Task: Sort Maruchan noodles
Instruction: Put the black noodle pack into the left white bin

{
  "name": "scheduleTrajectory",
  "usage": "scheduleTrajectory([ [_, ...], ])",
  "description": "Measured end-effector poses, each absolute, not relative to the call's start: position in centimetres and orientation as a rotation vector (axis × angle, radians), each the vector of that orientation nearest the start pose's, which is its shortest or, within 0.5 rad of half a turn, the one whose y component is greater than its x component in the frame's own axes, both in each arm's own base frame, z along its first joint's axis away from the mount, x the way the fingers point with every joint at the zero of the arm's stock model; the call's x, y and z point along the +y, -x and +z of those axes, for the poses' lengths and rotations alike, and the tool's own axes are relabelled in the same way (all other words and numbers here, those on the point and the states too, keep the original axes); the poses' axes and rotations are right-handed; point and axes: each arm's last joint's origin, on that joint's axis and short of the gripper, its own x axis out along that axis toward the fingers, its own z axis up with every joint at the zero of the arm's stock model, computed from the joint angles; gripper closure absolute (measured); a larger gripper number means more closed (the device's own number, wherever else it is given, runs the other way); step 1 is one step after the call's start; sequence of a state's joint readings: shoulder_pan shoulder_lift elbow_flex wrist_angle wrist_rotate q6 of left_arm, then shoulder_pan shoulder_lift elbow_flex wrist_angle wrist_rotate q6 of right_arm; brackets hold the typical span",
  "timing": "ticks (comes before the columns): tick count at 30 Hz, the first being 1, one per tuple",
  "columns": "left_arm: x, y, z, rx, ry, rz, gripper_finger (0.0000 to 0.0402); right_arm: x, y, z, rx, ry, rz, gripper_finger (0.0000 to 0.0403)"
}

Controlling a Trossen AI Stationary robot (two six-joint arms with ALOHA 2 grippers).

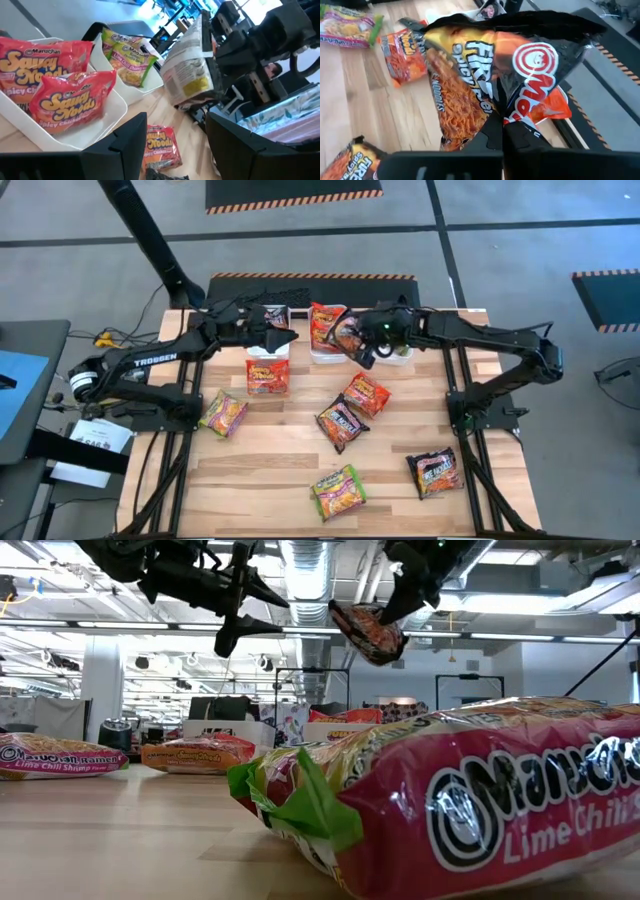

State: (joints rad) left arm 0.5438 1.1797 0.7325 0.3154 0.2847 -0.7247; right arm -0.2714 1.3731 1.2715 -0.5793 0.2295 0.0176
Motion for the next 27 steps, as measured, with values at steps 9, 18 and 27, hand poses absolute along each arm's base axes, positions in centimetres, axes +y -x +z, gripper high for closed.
scheduleTrajectory([
  [9,12.9,-23.0,30.0,-0.012,0.738,0.279,0.0214,-9.4,-31.7,33.7,0.711,0.015,-0.467,0.0399],
  [18,12.9,-23.0,29.9,0.02,0.718,0.269,0.0214,-10.1,-35.0,34.4,0.761,0.091,-0.401,0.0399],
  [27,12.9,-23.0,29.5,0.066,0.722,0.281,0.0214,-9.7,-36.8,34.3,0.777,0.157,-0.349,0.0399],
])
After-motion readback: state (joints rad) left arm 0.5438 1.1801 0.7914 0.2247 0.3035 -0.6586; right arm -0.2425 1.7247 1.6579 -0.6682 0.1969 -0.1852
